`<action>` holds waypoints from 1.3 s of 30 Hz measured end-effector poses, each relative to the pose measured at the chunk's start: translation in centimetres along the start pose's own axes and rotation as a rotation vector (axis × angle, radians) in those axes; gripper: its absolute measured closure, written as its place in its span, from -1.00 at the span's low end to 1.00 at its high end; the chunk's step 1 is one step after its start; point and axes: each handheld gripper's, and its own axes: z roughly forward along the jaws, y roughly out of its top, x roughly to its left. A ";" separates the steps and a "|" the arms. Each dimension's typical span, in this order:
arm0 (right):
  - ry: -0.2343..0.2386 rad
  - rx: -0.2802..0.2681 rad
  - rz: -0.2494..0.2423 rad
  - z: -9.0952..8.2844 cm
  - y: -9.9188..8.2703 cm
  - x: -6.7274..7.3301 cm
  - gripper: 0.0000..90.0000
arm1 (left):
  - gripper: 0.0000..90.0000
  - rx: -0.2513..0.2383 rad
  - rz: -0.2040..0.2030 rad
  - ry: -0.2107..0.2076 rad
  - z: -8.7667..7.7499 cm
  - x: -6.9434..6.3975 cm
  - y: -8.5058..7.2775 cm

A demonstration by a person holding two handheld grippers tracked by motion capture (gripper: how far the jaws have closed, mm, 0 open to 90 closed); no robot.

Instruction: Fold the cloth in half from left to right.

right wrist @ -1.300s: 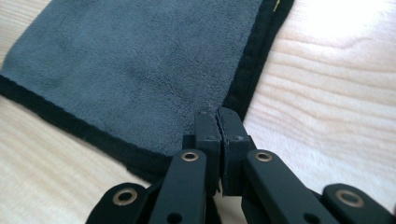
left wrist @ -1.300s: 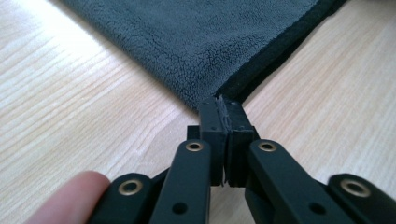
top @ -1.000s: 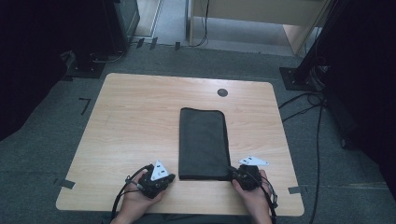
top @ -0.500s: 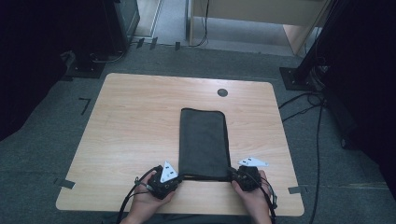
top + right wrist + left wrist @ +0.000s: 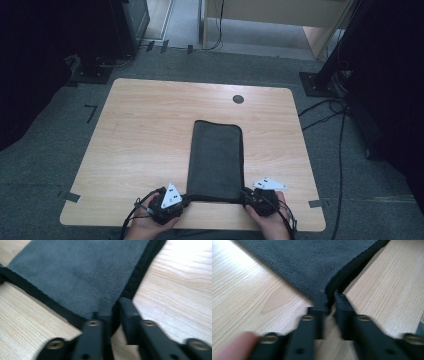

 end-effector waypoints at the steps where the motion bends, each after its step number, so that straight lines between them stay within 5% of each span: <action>1: 0.003 -0.013 0.009 -0.2 0.1 -0.3 0.52 | 0.36 -0.017 -0.011 -0.008 -0.2 0.3 0.0; 3: 0.009 -0.041 0.027 -0.6 0.6 -0.8 0.46 | 0.20 -0.034 -0.030 -0.009 -0.3 0.6 0.1; 5: 0.002 -0.069 0.037 -0.9 1.4 -1.2 0.42 | 0.04 -0.089 -0.090 -0.012 -0.8 1.7 0.8; 10: -0.025 -0.117 0.031 -0.9 3.6 -2.3 0.34 | -0.17 -0.122 -0.152 0.002 -0.4 3.9 2.5; 18: -0.041 -0.171 0.025 0.5 7.6 -4.1 0.31 | -0.20 -0.142 -0.202 0.083 1.9 7.7 6.0; 25: -0.051 -0.173 0.039 3.2 10.7 -5.6 0.32 | -0.18 -0.152 -0.239 0.142 3.9 10.4 8.3; 27: -0.061 -0.164 0.034 4.7 12.0 -6.2 0.32 | -0.17 -0.153 -0.281 0.151 4.8 11.7 9.2; 39: -0.068 -0.160 0.089 8.2 15.7 -8.4 0.34 | -0.10 -0.149 -0.307 0.230 8.7 14.8 12.3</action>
